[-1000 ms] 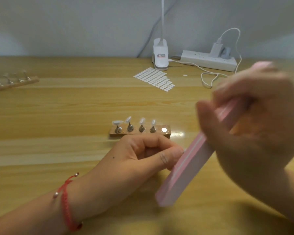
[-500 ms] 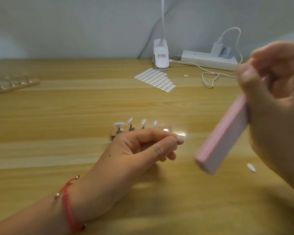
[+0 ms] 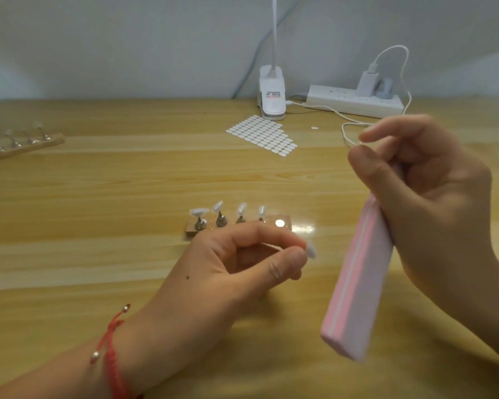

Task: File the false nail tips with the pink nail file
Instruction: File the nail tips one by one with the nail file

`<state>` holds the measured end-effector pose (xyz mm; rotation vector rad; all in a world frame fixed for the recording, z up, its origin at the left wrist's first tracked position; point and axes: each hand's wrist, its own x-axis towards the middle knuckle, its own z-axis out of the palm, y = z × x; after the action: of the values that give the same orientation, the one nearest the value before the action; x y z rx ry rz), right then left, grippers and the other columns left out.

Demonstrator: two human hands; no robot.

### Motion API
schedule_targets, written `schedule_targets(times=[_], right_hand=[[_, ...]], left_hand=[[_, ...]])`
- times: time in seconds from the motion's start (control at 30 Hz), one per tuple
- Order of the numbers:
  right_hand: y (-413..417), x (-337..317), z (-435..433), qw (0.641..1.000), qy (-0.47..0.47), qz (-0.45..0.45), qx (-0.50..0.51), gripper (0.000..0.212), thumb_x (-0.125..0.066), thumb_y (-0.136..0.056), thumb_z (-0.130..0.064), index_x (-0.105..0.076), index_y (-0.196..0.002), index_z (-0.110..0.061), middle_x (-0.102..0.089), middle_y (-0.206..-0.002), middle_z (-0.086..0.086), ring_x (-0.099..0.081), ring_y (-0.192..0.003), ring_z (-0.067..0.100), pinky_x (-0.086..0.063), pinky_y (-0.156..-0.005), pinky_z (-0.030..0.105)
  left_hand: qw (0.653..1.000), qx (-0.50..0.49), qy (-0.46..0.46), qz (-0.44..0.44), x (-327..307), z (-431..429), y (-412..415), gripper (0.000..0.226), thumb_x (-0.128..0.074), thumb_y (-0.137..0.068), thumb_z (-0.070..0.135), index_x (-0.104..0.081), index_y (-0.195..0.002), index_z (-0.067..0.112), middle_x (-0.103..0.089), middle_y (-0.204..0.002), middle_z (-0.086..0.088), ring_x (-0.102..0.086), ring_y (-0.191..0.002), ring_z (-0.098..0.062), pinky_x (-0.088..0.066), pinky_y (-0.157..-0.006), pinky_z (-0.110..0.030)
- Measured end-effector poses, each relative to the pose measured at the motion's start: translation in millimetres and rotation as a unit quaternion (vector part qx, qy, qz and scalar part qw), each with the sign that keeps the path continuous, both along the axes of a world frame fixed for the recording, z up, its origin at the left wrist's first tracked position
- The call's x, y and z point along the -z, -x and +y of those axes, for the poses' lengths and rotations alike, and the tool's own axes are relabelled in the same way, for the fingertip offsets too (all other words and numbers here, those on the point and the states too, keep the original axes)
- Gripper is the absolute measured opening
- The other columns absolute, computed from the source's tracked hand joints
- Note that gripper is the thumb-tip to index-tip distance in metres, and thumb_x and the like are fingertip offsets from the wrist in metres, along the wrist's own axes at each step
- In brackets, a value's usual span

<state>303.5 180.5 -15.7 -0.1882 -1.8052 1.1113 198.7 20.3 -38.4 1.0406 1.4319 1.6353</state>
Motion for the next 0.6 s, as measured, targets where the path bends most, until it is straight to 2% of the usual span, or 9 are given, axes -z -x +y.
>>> schedule_targets(times=[0.1,0.2,0.33,0.4,0.6], right_hand=[[1.0,1.5,-6.3,1.000,-0.028,0.003,0.013,0.016,-0.067,-0.090,-0.010,-0.060,-0.092,-0.025,-0.051,-0.069,-0.012,-0.048,-0.065,0.001,-0.039,-0.066,0.010],[1.5,-0.3,-5.4,0.998,-0.049,0.003,0.033,0.021,-0.067,-0.091,-0.010,-0.060,-0.092,-0.029,-0.052,-0.069,-0.008,-0.048,-0.064,0.001,-0.039,-0.064,0.011],[3.3,-0.2,-4.9,0.998,-0.047,-0.007,0.034,0.021,-0.067,-0.091,-0.007,-0.060,-0.093,-0.027,-0.052,-0.067,-0.002,-0.047,-0.063,0.003,-0.038,-0.063,0.012],[3.8,0.2,-8.4,0.997,-0.071,-0.018,0.038,0.024,-0.067,-0.090,-0.006,-0.060,-0.093,-0.028,-0.052,-0.066,0.004,-0.047,-0.062,0.003,-0.037,-0.063,0.010],[4.6,0.4,-8.7,0.995,-0.086,-0.016,0.057,0.027,-0.066,-0.088,-0.003,-0.058,-0.094,-0.028,-0.052,-0.066,0.004,-0.047,-0.061,0.002,-0.036,-0.063,0.009]], left_hand=[[1.000,0.007,-0.010,0.015,1.4,-0.2,-0.6,0.008,-0.080,-0.071,0.030,-0.075,-0.078,0.028,-0.071,-0.073,0.010,-0.065,-0.071,0.002,-0.046,-0.066,-0.006],[0.999,0.016,-0.017,0.037,4.3,0.5,0.2,0.011,-0.074,-0.070,0.034,-0.075,-0.079,0.027,-0.071,-0.079,0.011,-0.064,-0.076,-0.003,-0.049,-0.070,-0.013],[0.996,0.006,-0.017,0.089,6.2,1.7,-2.7,0.016,-0.073,-0.069,0.037,-0.076,-0.080,0.027,-0.070,-0.081,0.003,-0.062,-0.075,-0.030,-0.050,-0.066,-0.037],[0.994,0.004,-0.014,0.110,5.0,1.2,-5.1,0.017,-0.073,-0.069,0.039,-0.077,-0.081,0.027,-0.069,-0.081,0.000,-0.060,-0.079,-0.035,-0.049,-0.066,-0.047],[0.992,0.001,-0.010,0.123,4.0,1.9,-6.4,0.018,-0.072,-0.069,0.040,-0.077,-0.081,0.028,-0.069,-0.081,0.000,-0.060,-0.079,-0.031,-0.047,-0.064,-0.042]])
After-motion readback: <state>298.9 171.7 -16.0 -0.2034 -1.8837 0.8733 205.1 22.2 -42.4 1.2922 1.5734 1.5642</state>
